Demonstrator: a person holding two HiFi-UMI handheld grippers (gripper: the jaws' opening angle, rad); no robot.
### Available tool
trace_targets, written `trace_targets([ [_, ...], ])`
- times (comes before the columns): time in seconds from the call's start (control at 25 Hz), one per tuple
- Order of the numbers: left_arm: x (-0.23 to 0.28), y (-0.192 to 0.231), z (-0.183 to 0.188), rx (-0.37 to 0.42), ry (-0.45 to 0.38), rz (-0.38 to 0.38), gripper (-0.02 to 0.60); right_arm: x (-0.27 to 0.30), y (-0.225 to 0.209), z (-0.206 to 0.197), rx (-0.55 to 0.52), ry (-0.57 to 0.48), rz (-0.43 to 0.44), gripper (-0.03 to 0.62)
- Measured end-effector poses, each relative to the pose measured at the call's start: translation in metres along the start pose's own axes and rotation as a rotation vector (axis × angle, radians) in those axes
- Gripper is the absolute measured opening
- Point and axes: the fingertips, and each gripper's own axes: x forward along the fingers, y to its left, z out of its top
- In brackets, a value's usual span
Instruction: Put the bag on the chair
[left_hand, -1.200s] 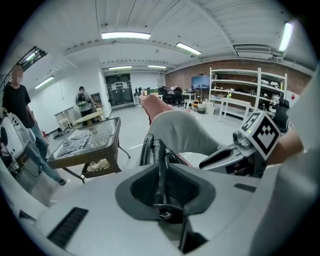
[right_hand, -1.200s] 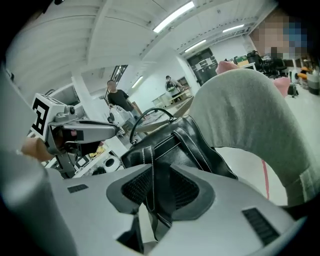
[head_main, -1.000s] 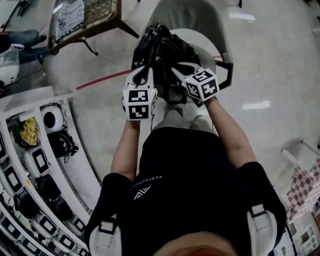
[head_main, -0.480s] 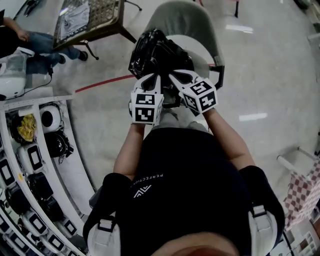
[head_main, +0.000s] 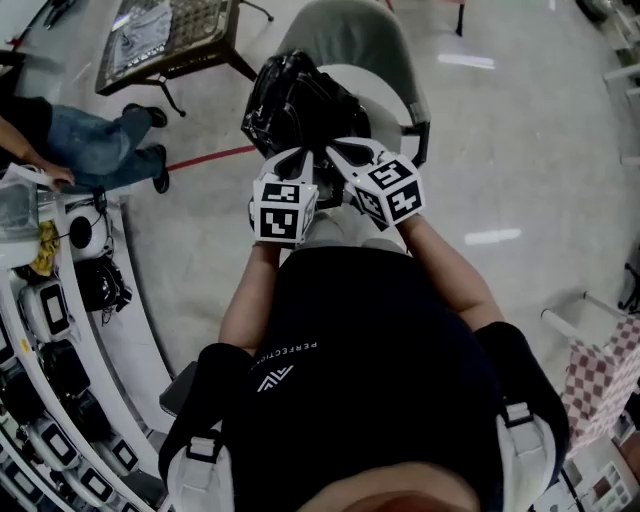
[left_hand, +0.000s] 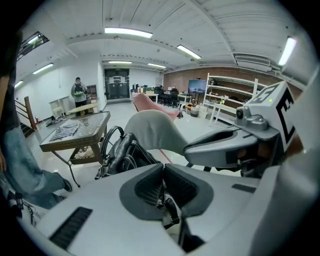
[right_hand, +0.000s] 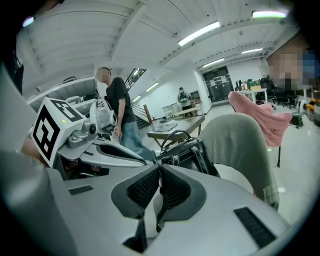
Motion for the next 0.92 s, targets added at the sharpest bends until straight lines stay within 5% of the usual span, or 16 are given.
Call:
trace_targets([
  [0.92, -0.016, -0.047, -0.029, 0.029, 0.041, -0.058, 0.025, -0.038, 0.011, -0.045, 0.028, 0.033, -0.047, 0.047],
])
